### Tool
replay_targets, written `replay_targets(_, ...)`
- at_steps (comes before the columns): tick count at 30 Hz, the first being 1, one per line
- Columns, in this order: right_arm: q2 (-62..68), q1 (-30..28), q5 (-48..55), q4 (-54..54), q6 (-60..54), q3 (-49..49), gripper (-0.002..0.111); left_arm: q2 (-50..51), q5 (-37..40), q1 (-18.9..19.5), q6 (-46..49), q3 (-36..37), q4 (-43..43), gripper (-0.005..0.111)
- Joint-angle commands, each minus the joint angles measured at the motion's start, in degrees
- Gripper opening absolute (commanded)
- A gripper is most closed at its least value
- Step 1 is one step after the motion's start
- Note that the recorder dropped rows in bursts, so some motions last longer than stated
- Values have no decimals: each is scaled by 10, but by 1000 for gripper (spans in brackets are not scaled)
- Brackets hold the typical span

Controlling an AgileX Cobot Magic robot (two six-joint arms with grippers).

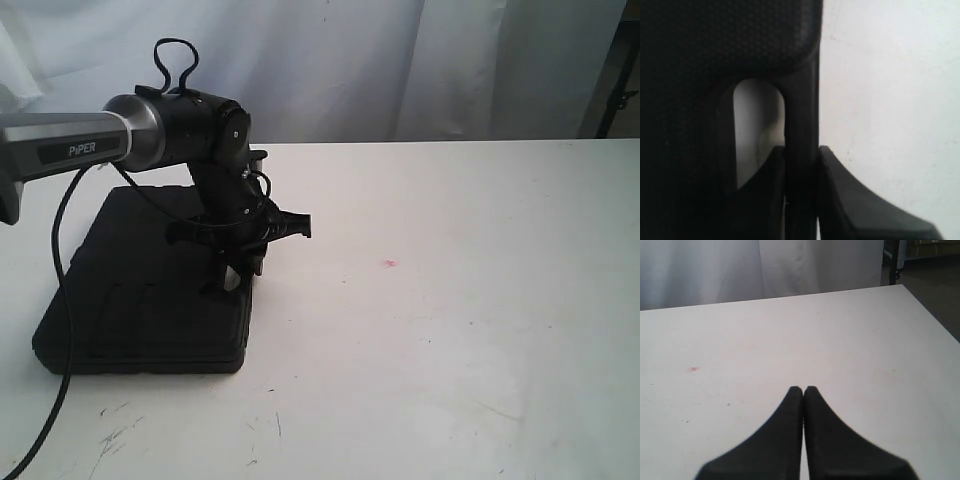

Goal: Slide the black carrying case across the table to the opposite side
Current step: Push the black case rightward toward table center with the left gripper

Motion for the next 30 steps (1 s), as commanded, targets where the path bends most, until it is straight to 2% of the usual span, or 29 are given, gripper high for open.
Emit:
replay_targets(1,-3,1,-5,-1,0,2,0,-3,-2,-4,1,-3,-32,0)
replay_targets(5,-3,1,-5,-1,0,2,0,-3,-2,-6,1,-3,-59,0)
replay_targets(18,-3,1,-5,-1,0,2,0,-3,-8,-51,-30,-3,-57,0)
replay_targets(30,-3,1,-5,-1,0,2,0,-3,-49,-73,-31,-3,-120,0)
